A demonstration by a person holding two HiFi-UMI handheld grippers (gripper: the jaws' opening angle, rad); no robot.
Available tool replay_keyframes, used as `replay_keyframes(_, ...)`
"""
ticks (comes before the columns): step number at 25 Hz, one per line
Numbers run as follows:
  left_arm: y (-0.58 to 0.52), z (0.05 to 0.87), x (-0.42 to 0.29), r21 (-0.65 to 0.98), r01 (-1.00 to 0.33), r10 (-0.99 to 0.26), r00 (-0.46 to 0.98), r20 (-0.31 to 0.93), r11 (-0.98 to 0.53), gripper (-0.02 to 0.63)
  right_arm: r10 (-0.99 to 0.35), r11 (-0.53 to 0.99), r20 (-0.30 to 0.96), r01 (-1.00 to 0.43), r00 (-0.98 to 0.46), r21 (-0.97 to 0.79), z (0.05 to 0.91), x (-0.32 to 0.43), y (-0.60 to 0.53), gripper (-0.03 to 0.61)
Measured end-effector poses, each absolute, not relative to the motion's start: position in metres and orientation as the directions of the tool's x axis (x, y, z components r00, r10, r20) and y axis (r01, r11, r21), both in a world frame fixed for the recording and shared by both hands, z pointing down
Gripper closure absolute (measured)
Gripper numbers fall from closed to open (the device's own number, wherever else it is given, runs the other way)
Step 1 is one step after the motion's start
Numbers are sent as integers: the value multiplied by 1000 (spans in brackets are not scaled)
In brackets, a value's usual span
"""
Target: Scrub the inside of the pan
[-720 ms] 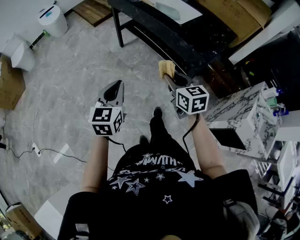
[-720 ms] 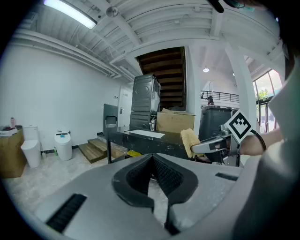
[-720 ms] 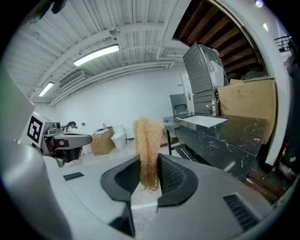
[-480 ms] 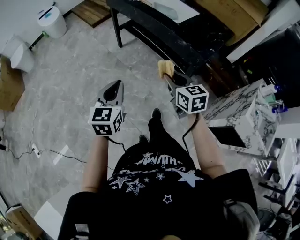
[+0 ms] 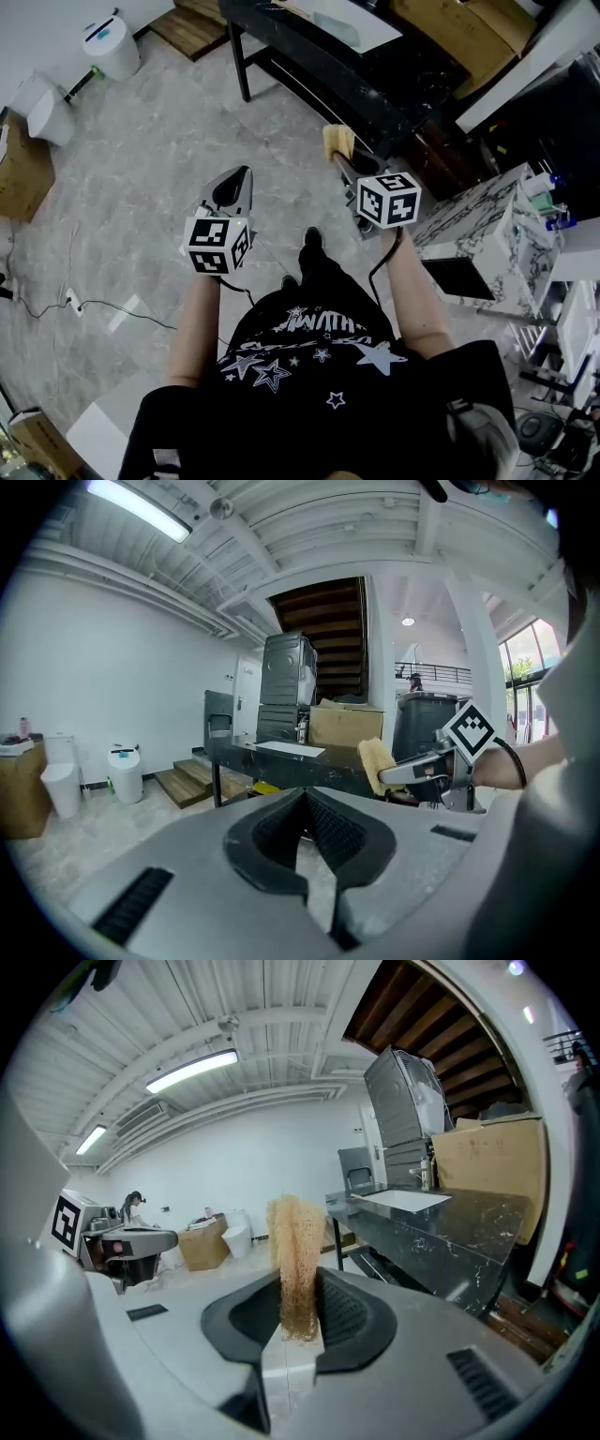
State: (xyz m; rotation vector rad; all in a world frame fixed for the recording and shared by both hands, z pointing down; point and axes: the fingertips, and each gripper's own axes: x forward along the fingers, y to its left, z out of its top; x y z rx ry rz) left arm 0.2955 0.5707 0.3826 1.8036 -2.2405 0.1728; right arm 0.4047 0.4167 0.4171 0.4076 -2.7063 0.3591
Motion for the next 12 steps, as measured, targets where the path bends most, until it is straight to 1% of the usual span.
replay_keyframes(6, 574, 387, 288, 101, -967, -938, -196, 285, 233, 606, -223, 922, 413, -328, -883, -204, 414, 400, 409, 491)
replay_keyframes(12, 565, 388, 276, 80, -969, -938, -201, 283, 232, 606, -215, 922, 408, -322, -887, -214, 418, 389, 398, 491)
